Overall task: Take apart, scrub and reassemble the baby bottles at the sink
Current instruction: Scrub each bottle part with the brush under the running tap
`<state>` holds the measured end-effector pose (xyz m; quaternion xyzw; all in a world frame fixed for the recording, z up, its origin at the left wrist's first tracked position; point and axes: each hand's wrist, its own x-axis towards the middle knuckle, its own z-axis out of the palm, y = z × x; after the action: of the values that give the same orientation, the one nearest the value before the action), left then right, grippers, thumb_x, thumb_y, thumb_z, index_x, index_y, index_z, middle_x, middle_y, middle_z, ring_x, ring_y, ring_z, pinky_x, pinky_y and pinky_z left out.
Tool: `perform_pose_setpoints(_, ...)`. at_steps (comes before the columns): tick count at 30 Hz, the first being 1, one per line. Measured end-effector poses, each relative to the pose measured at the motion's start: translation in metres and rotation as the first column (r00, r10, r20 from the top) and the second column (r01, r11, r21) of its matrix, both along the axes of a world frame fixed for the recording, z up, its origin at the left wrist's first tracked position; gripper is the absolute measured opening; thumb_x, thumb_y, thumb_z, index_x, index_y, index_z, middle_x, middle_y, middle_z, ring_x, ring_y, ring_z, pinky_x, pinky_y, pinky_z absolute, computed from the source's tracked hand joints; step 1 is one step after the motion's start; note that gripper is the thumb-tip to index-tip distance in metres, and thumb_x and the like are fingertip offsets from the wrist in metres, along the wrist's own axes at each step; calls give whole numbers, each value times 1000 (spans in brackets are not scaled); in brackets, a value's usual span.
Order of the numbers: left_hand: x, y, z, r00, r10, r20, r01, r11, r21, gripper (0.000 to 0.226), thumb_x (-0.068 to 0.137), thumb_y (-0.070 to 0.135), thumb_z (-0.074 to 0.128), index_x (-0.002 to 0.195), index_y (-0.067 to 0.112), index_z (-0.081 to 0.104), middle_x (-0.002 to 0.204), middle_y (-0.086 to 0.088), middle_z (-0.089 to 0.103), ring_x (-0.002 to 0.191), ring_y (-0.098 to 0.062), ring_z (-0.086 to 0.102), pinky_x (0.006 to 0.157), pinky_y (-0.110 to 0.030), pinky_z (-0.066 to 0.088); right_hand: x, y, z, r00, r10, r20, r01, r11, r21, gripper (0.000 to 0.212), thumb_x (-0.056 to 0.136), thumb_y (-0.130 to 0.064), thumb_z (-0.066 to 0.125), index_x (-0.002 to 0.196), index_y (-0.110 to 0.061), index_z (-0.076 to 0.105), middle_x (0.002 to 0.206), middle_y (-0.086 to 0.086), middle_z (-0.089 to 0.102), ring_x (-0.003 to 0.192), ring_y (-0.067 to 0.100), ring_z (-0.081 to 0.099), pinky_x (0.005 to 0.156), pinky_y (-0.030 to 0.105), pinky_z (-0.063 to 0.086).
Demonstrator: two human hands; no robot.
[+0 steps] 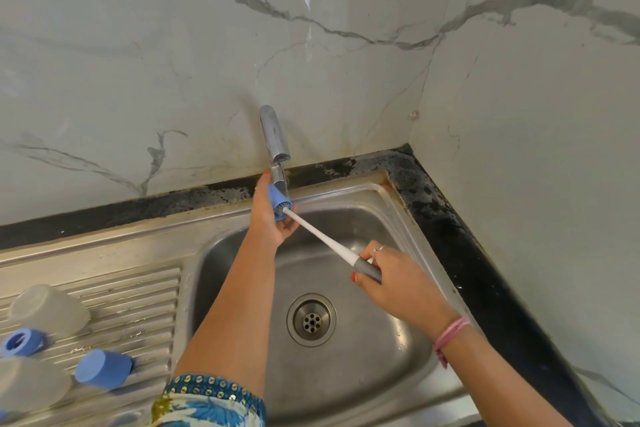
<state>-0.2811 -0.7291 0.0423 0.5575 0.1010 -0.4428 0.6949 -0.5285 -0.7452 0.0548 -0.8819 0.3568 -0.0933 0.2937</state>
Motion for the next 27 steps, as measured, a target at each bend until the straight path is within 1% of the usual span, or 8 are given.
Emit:
perform_pose_setpoints(4,-2,0,-6,999,3,44,-5,998,55,46,80,48,73,102,11,57,95,-8,63,83,-17,60,76,-30,54,-6,-4,2,994,-29,-101,20,995,-95,25,102,-42,38,99,-26,56,72,-12,53,65,5,57,65,26,53)
perform_pose_setpoints(7,-4,1,-6,994,68,-85,-75,994,-85,36,88,33,70,105,5,55,106,-16,61,86,-22,65,70,-31,56,-6,-13,6,992,-110,-55,120,968,219,37,103,-43,33,87,-18,56,68,-4,60,50,1,53,54,20,49)
perform_pose_setpoints(12,-9,-4,-3,990,120,-74,-128,984,-121,30,90,35,66,95,6,57,99,-15,62,84,-22,66,70,-31,57,-9,-14,11,987,-143,76,52,727,685,37,87,-58,58,99,-24,55,71,-3,67,43,2,45,40,17,37)
perform_pose_setpoints(15,-10,-6,-2,994,109,-23,-110,992,-59,34,85,41,70,94,10,59,99,-12,64,88,-23,66,75,-32,57,-4,-14,5,976,-194,103,94,795,599,30,83,-40,72,100,-23,54,91,2,67,48,6,57,43,18,43)
perform_pose_setpoints(17,-10,-6,-3,995,99,-1,-99,994,-48,30,88,37,68,99,10,59,99,-13,64,87,-24,65,76,-34,56,-2,-17,4,968,-217,124,110,814,570,21,87,-34,69,97,-20,58,87,3,67,51,10,63,45,19,47)
perform_pose_setpoints(22,-8,1,1,994,87,-68,-99,974,-204,19,92,15,42,103,5,53,106,-20,53,92,-32,58,84,-50,51,0,-13,14,979,-190,73,56,596,801,31,102,-36,43,103,-12,63,63,0,67,46,9,54,43,21,45)
perform_pose_setpoints(25,-7,-1,5,988,97,-121,-119,974,-191,27,91,33,56,106,11,54,91,-13,53,77,-21,56,73,-40,54,1,-9,18,978,-193,82,17,463,886,34,101,-39,44,111,-12,62,61,-2,60,43,7,44,39,17,37)
perform_pose_setpoints(27,-7,-2,3,992,110,-56,-117,982,-148,27,86,27,71,105,12,57,84,-10,54,70,-16,54,64,-31,56,2,-5,22,982,-163,98,-7,485,874,22,97,-41,53,109,-24,61,60,-5,57,44,5,41,39,16,35)
